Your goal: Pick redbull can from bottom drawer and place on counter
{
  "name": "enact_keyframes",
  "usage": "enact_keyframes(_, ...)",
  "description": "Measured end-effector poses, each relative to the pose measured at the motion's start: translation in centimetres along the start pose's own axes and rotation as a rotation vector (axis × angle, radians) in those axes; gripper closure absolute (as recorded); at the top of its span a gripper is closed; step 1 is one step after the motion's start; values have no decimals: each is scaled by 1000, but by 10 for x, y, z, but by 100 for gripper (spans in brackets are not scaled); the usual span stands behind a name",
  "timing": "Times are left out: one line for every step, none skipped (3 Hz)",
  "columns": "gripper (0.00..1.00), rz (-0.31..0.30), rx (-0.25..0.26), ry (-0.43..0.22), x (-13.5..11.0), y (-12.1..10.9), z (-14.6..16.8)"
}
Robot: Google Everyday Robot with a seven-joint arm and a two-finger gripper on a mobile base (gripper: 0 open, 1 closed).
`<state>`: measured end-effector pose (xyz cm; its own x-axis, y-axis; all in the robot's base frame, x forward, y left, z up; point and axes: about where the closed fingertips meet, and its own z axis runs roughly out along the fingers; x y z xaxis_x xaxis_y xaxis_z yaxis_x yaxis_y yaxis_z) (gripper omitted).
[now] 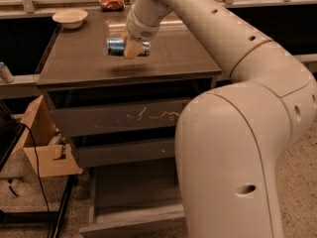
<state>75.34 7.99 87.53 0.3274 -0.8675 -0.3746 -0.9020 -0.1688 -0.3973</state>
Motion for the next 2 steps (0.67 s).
enact_keyframes(100,12,-25,0,4,3,8)
enact_keyframes(100,28,-42,-22,6,6,15)
